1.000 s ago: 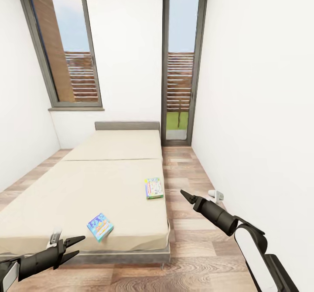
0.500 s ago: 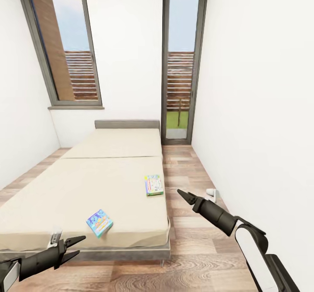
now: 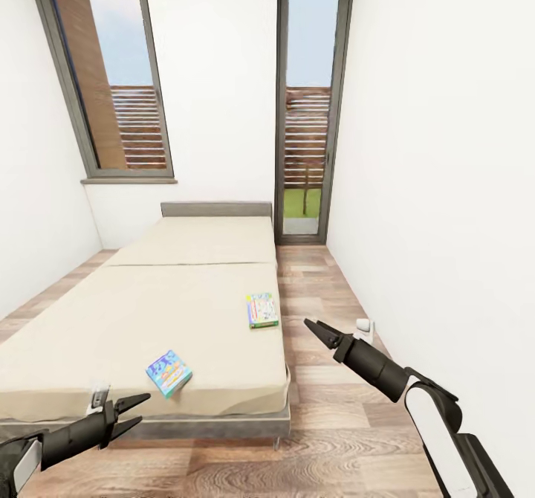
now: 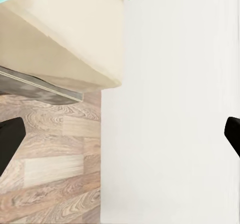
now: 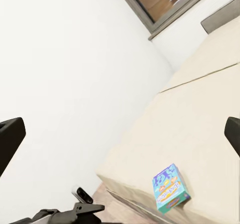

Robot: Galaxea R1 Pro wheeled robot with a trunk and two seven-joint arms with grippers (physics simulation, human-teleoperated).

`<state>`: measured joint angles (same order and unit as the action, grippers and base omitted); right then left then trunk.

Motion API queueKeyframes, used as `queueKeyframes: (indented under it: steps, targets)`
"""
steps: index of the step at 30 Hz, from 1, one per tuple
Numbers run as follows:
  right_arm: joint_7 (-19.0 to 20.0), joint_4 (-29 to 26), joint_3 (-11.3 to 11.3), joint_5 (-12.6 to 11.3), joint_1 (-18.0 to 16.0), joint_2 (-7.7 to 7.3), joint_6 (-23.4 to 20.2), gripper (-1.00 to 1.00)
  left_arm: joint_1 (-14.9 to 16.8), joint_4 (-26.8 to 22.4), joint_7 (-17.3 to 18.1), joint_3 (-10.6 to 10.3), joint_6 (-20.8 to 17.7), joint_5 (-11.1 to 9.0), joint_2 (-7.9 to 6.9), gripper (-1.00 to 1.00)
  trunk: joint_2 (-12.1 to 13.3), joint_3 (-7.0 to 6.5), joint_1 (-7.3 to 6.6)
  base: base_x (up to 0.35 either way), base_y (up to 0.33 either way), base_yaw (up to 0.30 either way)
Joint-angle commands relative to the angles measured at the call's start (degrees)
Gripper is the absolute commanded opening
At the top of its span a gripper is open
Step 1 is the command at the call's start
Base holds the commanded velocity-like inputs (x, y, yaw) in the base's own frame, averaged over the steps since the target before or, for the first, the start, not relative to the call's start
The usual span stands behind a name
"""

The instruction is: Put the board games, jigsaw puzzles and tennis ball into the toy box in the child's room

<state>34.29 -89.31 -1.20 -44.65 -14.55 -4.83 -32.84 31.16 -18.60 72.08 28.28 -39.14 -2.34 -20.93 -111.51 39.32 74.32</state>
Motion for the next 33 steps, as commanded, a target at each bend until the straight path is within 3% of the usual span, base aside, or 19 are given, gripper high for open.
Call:
queueKeyframes:
  steps: [1, 5, 17, 27, 33]
  targets:
    - [0.0, 0.0, 0.1, -0.5, 0.0, -0.10, -0.3, 1.00, 0.0, -0.4, 0.2, 0.2, -0.6, -0.9, 0.92, 1.00, -0.4, 0.24, 0.22, 0.000, 0.000, 0.000]
    - [0.0, 0.0, 0.1, -0.4, 0.0, -0.22, 0.0, 1.00, 0.0, -0.8, 0.3, 0.3, -0.6, -1.9, 1.51, 1.00, -2.0, 0.96, 1.10, 0.000, 0.000, 0.000]
    - [0.1, 0.0, 0.1, -0.4, 0.0, -0.23, 0.1, 1.00, 0.0, -1.6, 3.4, 0.3, -1.0, -2.3, 1.57, 1.00, -6.9, 3.12, 3.73, 0.000, 0.000, 0.000]
    - [0.0, 0.0, 0.1, -0.4, 0.0, -0.31, 0.1, 1.00, 0.0, -1.9, 5.3, 0.3, -1.2, -2.3, 0.84, 1.00, -10.9, 4.91, 5.93, 0.000, 0.000, 0.000]
    - [0.0, 0.0, 0.1, -0.4, 0.0, -0.28, 0.1, 1.00, 0.0, -1.9, 8.6, 0.2, -1.3, -2.3, 0.33, 1.00, -13.3, 5.99, 7.25, 0.000, 0.000, 0.000]
